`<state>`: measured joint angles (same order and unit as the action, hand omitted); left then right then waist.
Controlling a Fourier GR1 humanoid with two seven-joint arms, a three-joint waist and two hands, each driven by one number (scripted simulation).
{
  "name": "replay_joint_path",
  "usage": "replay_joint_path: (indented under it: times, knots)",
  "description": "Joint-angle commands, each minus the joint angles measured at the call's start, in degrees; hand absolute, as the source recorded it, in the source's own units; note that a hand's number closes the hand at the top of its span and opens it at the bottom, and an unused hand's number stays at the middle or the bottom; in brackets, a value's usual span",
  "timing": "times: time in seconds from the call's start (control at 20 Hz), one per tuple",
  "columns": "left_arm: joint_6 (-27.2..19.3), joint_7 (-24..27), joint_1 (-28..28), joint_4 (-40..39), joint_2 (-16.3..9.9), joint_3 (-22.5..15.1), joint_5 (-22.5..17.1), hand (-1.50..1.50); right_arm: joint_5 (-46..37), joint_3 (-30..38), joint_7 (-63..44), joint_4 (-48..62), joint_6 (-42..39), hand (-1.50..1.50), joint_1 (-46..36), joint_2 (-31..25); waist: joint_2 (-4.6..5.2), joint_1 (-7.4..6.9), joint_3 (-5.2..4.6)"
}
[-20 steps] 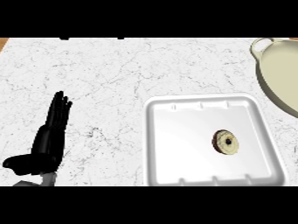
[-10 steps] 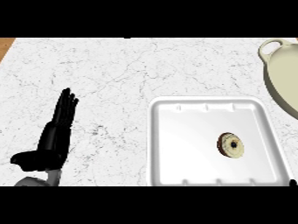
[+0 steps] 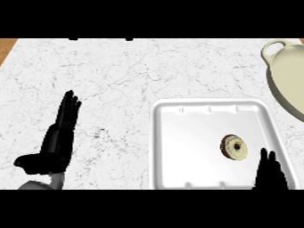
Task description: Pick the cupcake from the tray and place it in the pot
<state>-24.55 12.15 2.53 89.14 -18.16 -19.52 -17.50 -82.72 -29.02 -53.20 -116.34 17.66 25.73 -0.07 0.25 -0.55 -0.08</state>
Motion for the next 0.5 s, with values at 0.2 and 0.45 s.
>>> replay_joint_path:
  times: [0.2,0.45]
  knots:
    - [3.6,2.6,-3.1,-2.2,1.8,3.0,1.8,0.0,5.5,5.0,-6.1,10.1,-3.7,-1.5,-16.7,0.1,-0.22,0.34,0.07]
    - [5.6,-1.4,-4.0,2.0,1.9,4.9,2.8,0.0,5.3,5.9,-2.1,16.0,3.0,-1.5,-12.0,0.1,-0.29,0.46,0.08]
